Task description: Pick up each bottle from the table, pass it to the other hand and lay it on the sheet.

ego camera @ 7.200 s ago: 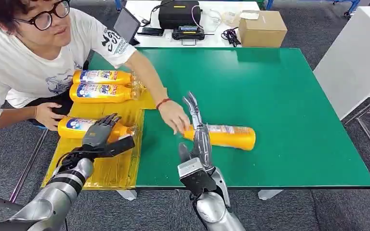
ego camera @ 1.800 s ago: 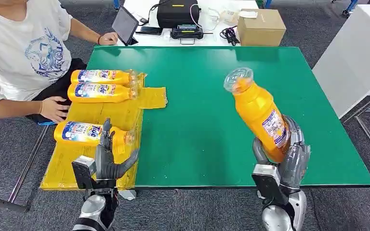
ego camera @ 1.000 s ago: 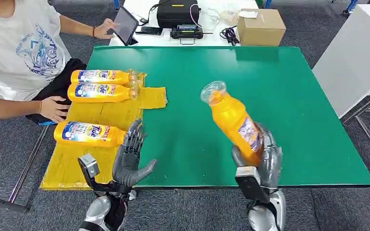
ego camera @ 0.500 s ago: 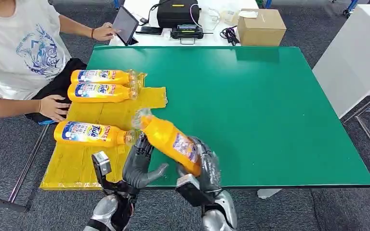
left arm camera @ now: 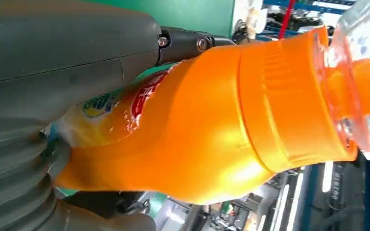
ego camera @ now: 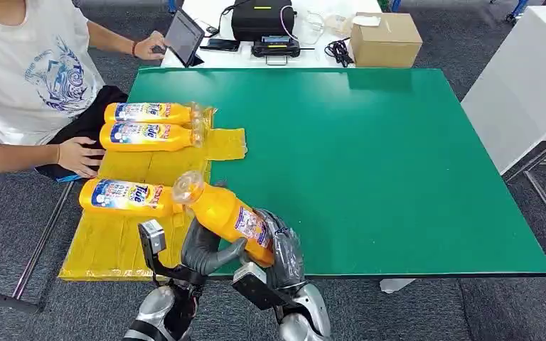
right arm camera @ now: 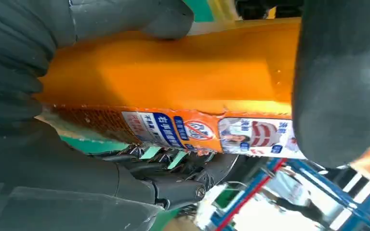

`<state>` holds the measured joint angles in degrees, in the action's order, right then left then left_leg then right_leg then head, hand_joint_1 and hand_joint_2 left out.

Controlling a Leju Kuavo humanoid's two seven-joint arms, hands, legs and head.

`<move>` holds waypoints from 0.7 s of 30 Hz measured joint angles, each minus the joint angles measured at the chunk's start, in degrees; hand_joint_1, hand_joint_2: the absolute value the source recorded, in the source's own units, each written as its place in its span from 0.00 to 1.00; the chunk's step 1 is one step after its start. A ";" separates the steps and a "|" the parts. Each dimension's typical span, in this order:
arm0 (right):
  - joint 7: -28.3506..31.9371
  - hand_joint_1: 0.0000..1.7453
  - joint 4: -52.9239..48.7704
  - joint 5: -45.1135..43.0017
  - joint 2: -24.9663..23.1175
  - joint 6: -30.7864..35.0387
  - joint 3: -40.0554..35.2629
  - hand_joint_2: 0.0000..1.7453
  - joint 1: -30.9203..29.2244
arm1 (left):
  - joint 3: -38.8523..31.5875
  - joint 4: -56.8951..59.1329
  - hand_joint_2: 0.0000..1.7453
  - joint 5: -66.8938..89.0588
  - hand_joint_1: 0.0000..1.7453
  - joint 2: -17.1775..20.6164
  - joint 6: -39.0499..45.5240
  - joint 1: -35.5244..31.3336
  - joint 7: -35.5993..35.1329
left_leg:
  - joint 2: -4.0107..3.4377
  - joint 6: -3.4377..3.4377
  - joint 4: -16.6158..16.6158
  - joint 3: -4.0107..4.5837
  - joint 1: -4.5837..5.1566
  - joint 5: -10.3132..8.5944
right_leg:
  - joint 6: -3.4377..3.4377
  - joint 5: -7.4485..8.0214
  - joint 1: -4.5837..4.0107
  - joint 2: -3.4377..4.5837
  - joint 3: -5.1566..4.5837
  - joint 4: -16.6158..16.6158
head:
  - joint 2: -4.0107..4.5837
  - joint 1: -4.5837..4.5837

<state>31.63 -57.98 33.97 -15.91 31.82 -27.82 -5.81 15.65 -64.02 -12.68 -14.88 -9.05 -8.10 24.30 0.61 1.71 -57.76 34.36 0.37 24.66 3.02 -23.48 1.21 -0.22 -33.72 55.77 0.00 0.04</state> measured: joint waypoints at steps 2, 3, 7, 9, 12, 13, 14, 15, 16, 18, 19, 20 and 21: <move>-0.13 1.00 0.67 0.39 0.00 0.15 0.07 1.00 -0.24 | -0.09 0.39 1.00 0.00 0.00 0.02 0.02 -0.03 -0.11 | 0.00 0.00 0.00 0.00 0.00 0.00 | 0.00 0.00 0.00 0.00 0.00 0.00 | 0.00 0.00; -0.28 1.00 1.00 0.70 0.00 0.17 0.07 1.00 -0.37 | -0.15 0.57 1.00 -0.02 0.00 0.09 0.02 -0.07 -0.11 | 0.00 0.00 0.00 0.00 0.00 0.00 | 0.00 0.00 0.00 0.00 0.00 0.00 | 0.00 0.00; -0.44 1.00 2.40 1.22 -0.04 -0.35 0.00 1.00 -0.73 | -0.83 1.27 1.00 -0.11 0.00 0.15 0.04 -0.41 -0.09 | 0.00 0.00 0.00 0.00 -0.01 0.00 | 0.00 0.00 0.00 0.00 0.00 0.01 | 0.00 0.00; -0.46 1.00 3.28 1.59 -0.13 -0.70 -0.17 1.00 -1.08 | -1.18 1.60 1.00 -0.13 0.00 0.15 0.11 -0.52 -0.09 | 0.00 0.00 0.00 0.00 -0.01 0.00 | 0.00 0.00 0.00 0.00 -0.01 0.01 | 0.00 0.02; -0.81 1.00 4.41 1.79 -0.26 -1.70 -0.70 1.00 -1.56 | -1.64 1.92 1.00 -1.13 0.00 0.17 -0.17 -0.57 0.00 | 0.00 0.00 0.00 0.00 0.00 0.00 | 0.00 0.00 0.00 0.00 -0.01 0.01 | 0.00 0.00; -1.05 1.00 4.76 1.79 -0.28 -2.25 -0.94 1.00 -1.74 | -1.79 2.01 1.00 -1.44 0.00 0.15 -0.61 -0.57 0.09 | 0.00 0.00 0.00 0.00 0.00 0.00 | 0.00 0.00 0.00 0.00 -0.01 0.00 | 0.00 0.00; -1.11 1.00 5.09 1.73 -0.28 -2.71 -1.09 1.00 -1.94 | -1.97 2.05 1.00 -1.79 0.00 0.17 -1.07 -0.57 0.11 | 0.00 0.00 0.00 0.01 0.00 0.00 | 0.00 0.00 0.00 0.00 -0.01 0.00 | 0.00 0.00; -1.14 1.00 5.35 1.68 -0.28 -3.04 -1.20 1.00 -2.13 | -2.14 2.08 1.00 -1.95 0.00 0.17 -1.40 -0.57 0.13 | 0.00 0.00 0.00 0.00 0.00 0.00 | 0.00 0.00 0.00 0.00 -0.01 0.00 | 0.00 0.02; -1.16 1.00 5.66 1.66 -0.28 -3.30 -1.35 1.00 -2.30 | -2.32 2.08 1.00 -2.14 0.00 0.17 -1.72 -0.57 0.13 | 0.00 0.00 0.00 0.00 0.00 0.00 | 0.00 0.00 0.00 0.00 -0.01 0.00 | 0.00 0.00; -1.16 1.00 6.16 1.66 -0.33 -4.05 -1.53 1.00 -2.62 | -2.58 2.16 1.00 -2.65 0.41 0.17 -2.43 -0.57 0.13 | 0.00 0.00 0.00 0.00 0.00 0.00 | 0.00 0.00 0.00 0.00 -0.01 0.00 | 0.00 0.00; -1.14 1.00 6.36 1.66 -0.33 -4.37 -1.68 1.00 -2.77 | -2.67 2.25 1.00 -2.95 0.41 0.17 -2.60 -0.56 0.13 | 0.00 0.00 0.00 0.00 0.00 0.00 | 0.00 0.00 0.00 0.00 -0.01 0.00 | 0.00 0.00; -1.14 1.00 6.62 1.66 -0.33 -4.64 -1.90 1.00 -2.90 | -2.73 2.31 1.00 -3.02 0.41 0.17 -2.77 -0.55 0.15 | 0.00 0.00 0.00 0.01 0.00 0.00 | 0.00 0.00 0.00 0.00 -0.02 0.00 | 0.00 0.00; -1.14 1.00 6.78 1.66 -0.33 -4.92 -1.99 1.00 -2.98 | -2.80 2.38 1.00 -3.08 1.00 0.17 -2.93 -0.56 0.18 | 0.00 0.00 0.00 0.01 0.00 0.00 | 0.00 0.00 0.00 0.00 -0.01 0.00 | 0.00 0.02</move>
<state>30.49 -51.21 35.63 -16.24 26.91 -29.81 -8.79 12.85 -61.64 -15.76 -14.71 -11.98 -8.66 24.48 0.61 1.71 -57.76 34.37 0.37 24.66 3.02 -23.48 1.21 -0.22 -33.73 55.77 0.00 0.07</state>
